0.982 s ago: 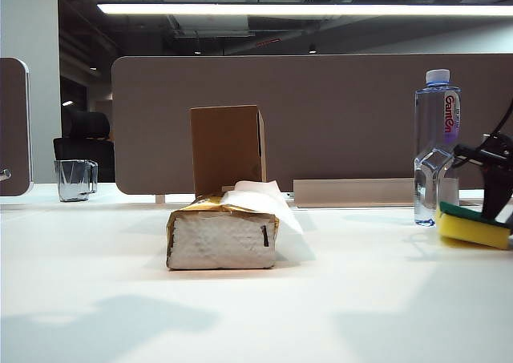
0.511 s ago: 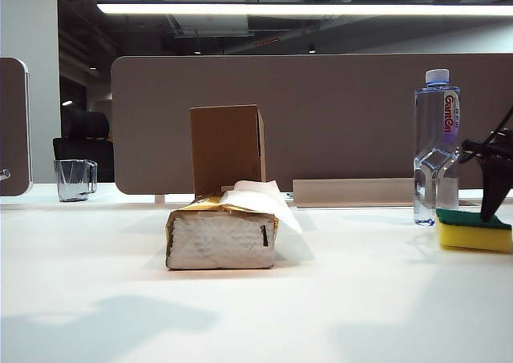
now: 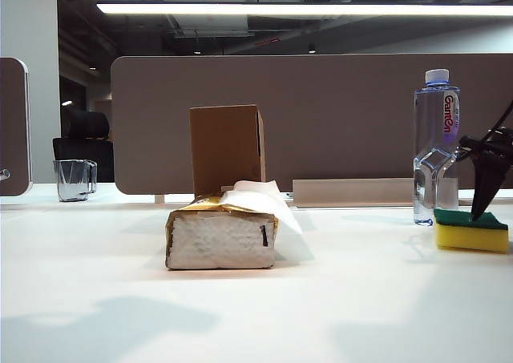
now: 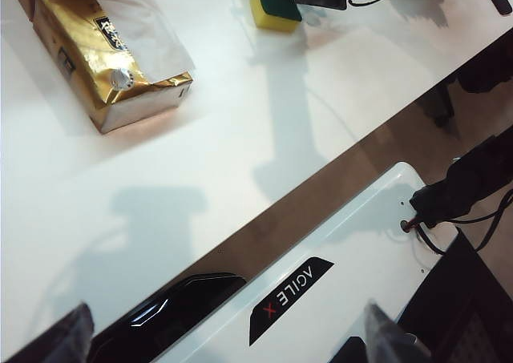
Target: Move the sponge from left to right to wipe the table, avoiding obstacles on the table, and finally reaching the bottle of mineral water.
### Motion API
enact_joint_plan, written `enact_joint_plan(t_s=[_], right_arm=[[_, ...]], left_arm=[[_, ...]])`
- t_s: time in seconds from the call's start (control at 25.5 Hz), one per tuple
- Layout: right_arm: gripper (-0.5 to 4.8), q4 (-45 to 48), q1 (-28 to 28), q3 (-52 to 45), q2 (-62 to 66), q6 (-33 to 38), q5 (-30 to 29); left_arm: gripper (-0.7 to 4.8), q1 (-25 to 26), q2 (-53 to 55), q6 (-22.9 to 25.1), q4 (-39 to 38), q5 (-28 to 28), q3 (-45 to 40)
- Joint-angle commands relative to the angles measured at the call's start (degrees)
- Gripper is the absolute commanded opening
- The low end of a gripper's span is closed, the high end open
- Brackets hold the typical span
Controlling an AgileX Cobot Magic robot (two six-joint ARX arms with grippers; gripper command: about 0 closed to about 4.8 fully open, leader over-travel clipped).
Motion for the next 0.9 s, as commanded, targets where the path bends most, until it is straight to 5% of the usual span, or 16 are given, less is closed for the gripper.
enact_joint_plan(t_s=[0.04,0.47,0.9], right_arm=[[3.42,-0.11,0.00,2.16,-0.61,-0.07,-0.09],[3.39,-0.63,0.00,4.81,-6.21,-0.39,0.13],[3.37,-2.19,-1.64,4.76,-19.39,-2.23,-0.33]], left_arm=[[4.38,-0.02,-0.07,0.39,0.09,0.48,0.17],[4.38,-0.02,-0.07,0.39,2.40,-0.48,0.17],[4.38,0.00,-0.09,0.00,20.02,-18.53,0.17]])
